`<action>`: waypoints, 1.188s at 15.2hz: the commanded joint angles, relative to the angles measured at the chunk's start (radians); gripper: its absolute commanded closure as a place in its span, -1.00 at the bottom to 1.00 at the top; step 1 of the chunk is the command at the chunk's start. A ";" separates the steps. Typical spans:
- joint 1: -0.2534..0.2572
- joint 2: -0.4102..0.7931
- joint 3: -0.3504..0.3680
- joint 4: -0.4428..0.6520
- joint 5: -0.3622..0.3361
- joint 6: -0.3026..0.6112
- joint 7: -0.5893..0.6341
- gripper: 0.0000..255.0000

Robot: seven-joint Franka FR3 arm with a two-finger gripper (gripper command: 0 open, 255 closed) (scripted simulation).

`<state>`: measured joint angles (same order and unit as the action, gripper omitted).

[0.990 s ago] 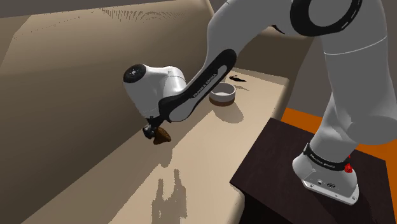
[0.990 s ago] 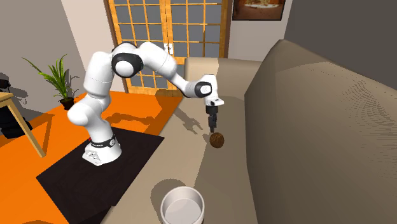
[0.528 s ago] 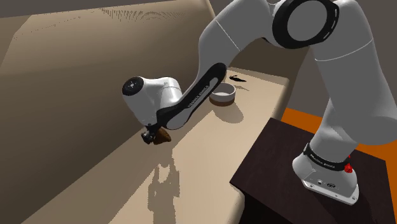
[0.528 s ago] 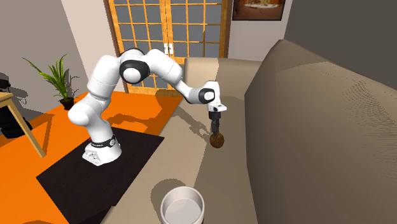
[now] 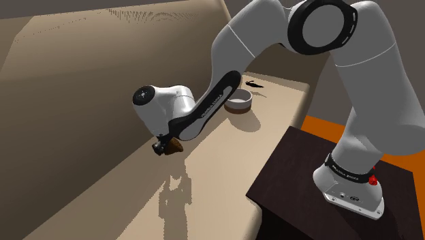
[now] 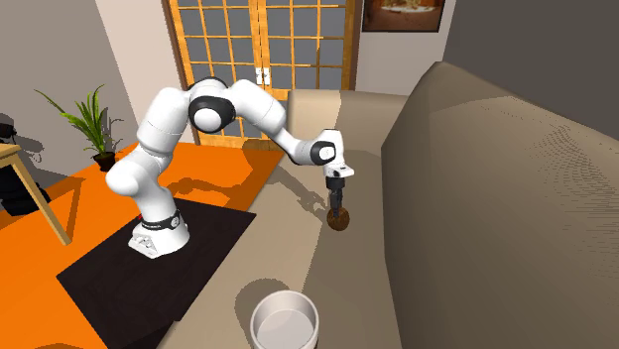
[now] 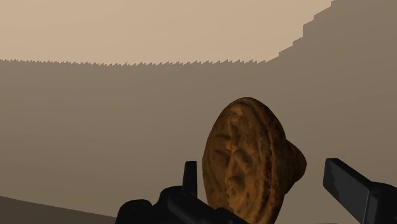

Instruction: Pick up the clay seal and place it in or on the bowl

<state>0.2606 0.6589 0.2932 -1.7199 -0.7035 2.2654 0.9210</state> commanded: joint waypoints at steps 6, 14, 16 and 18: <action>0.000 0.000 0.000 0.000 0.000 0.000 0.000 1.00; -0.006 -0.027 0.010 -0.003 0.015 -0.021 -0.016 1.00; -0.010 -0.045 0.016 -0.004 0.026 -0.036 -0.027 1.00; -0.014 -0.063 0.022 -0.004 0.036 -0.051 -0.038 1.00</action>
<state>0.2477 0.6043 0.3119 -1.7274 -0.6737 2.2249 0.8896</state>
